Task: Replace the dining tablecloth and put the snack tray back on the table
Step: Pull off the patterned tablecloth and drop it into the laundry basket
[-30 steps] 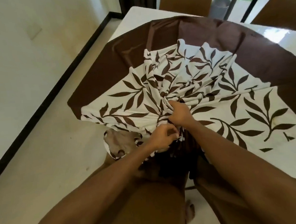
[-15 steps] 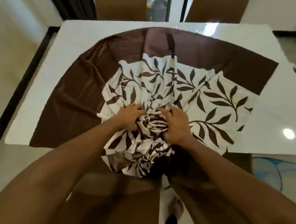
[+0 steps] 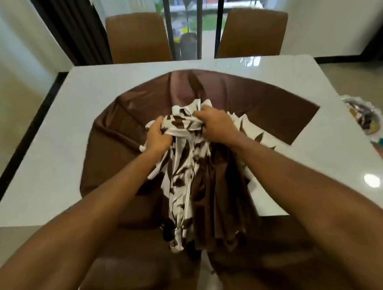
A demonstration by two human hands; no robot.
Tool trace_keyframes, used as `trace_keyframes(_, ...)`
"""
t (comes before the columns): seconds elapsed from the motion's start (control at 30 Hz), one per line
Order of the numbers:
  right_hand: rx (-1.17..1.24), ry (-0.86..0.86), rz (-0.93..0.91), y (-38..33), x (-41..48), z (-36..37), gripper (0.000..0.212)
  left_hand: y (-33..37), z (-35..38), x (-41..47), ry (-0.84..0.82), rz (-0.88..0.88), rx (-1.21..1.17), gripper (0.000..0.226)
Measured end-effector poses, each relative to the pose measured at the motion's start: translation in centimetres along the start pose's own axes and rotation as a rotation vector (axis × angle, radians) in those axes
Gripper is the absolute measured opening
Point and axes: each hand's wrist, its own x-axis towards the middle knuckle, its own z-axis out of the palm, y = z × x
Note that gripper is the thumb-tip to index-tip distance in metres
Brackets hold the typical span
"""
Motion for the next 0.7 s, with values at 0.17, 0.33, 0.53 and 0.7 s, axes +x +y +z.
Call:
trace_keyframes(0.17,0.041,0.685,-0.055,-1.7,8.4,-10.2,0.025,12.3,-1.6,6.3,0.205,0.331,-0.025,0.014)
trace_keyframes(0.33,0.252,0.816,-0.005,-0.7,7.4,-9.6,0.028,13.9,-0.8,4.1,0.165,0.455,0.115,0.032)
trace_keyframes(0.53,0.279,-0.064,0.302,5.5,-8.0,5.0,0.054,-1.2,2.6,-5.4,-0.579,0.145,0.513,0.048)
trace_keyframes(0.7,0.500,-0.459,0.318,8.4,-11.7,5.5,0.049,-3.1,3.0,-5.4,-0.340,0.092,0.409,0.018)
